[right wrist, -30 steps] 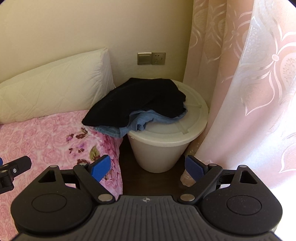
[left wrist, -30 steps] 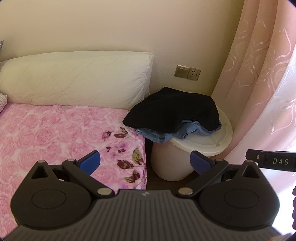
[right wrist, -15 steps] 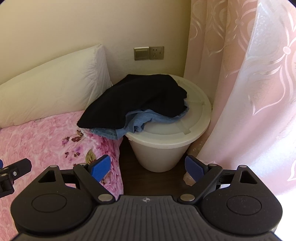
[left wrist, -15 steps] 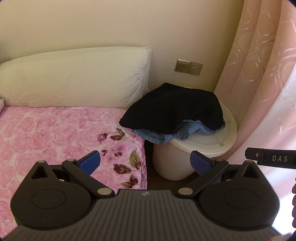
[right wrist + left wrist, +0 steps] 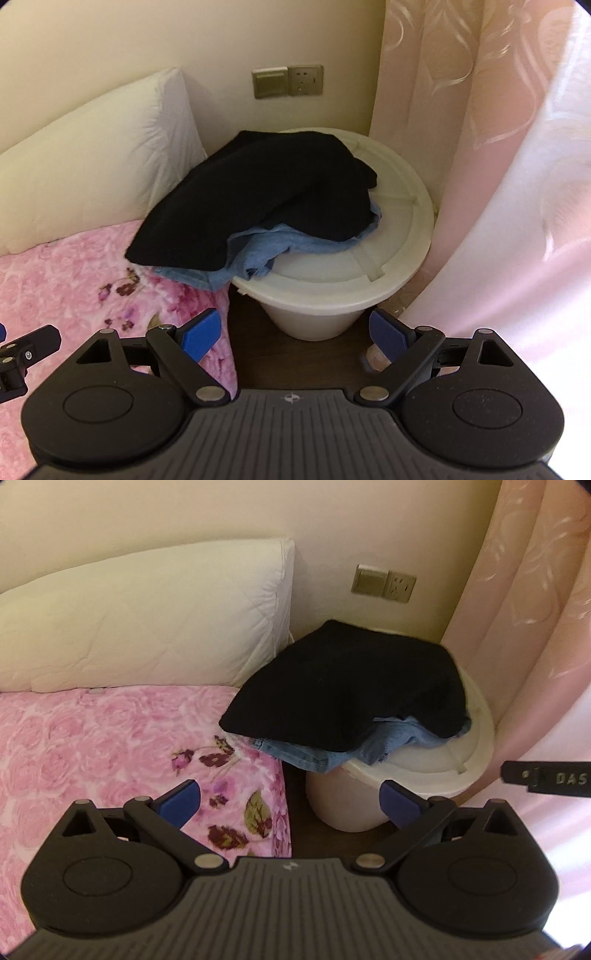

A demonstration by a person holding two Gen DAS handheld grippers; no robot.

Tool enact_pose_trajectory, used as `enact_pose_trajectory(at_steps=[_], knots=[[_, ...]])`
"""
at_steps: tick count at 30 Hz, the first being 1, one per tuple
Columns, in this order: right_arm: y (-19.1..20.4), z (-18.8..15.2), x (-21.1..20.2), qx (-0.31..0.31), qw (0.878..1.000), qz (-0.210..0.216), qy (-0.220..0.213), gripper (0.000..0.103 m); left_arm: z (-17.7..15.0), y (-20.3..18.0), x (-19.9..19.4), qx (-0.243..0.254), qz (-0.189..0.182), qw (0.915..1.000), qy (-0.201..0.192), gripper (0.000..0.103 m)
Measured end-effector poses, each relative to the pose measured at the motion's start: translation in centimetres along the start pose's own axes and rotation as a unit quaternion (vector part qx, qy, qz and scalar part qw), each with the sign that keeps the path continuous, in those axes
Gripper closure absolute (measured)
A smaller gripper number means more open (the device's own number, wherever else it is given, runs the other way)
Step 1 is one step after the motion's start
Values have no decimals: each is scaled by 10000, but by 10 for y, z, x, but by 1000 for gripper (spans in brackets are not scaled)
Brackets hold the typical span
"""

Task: Fold clothes
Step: 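Grasp the black garment with the left gripper while the right gripper grasps it too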

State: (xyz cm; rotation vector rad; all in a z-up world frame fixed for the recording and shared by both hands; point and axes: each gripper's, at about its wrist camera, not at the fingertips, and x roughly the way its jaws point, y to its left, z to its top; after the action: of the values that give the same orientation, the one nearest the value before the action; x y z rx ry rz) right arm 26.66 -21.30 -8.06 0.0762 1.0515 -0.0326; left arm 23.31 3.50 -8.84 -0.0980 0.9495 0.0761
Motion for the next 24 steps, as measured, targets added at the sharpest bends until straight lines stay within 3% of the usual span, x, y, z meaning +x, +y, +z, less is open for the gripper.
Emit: enact_pose_trajectory(at_steps=[5,11,19,24], knots=[[-10,26,43,-108,9999,-15,87,13,21,-9,59,-164,-43,9990,411,1],[-22,56,96,-312,9993,37,210,13,48,-2,125,-883,-405,9926,732,1],[-58,102,159,497,9966,537,372,13,75,4,192,-1301,-403,9853,1032,2],[-76,126,191,1070,9906,776,353,13,80,19,230,-1946,-510,9733,1105,2]])
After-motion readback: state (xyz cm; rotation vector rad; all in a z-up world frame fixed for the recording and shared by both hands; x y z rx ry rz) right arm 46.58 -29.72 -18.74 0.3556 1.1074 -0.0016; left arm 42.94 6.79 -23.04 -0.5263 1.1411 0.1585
